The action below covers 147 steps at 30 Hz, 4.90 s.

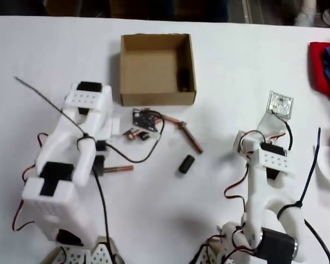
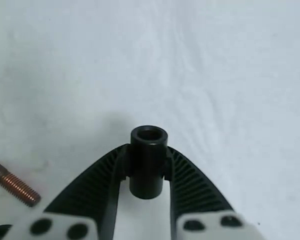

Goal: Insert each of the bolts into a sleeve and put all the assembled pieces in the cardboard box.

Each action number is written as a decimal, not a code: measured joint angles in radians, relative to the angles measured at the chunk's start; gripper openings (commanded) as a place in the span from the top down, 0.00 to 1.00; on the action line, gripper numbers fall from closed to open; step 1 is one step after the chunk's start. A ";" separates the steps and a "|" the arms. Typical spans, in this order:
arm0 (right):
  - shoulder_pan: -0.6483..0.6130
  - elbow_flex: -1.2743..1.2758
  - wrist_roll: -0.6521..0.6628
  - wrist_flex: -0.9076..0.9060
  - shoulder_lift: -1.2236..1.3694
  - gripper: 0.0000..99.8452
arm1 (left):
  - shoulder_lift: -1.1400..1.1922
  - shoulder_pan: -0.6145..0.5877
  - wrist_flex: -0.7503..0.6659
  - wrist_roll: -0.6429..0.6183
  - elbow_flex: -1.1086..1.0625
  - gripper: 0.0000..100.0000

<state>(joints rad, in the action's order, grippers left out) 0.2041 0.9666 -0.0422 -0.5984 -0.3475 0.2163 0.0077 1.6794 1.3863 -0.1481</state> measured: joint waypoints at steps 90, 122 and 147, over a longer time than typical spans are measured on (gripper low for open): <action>0.000 0.000 0.000 0.000 0.000 0.98 | 0.516 0.029 0.092 -1.993 0.310 0.81; 0.000 0.000 0.000 0.000 0.000 0.98 | 0.281 0.037 0.086 -2.179 0.236 0.81; 0.000 0.000 0.000 0.000 0.000 0.98 | 0.278 -0.046 -0.097 -2.111 0.124 0.81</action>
<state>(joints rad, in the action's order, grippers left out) 0.2041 0.9666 -0.0422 -0.5984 -0.3475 0.4941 -0.0384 1.5827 -0.7250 -0.0238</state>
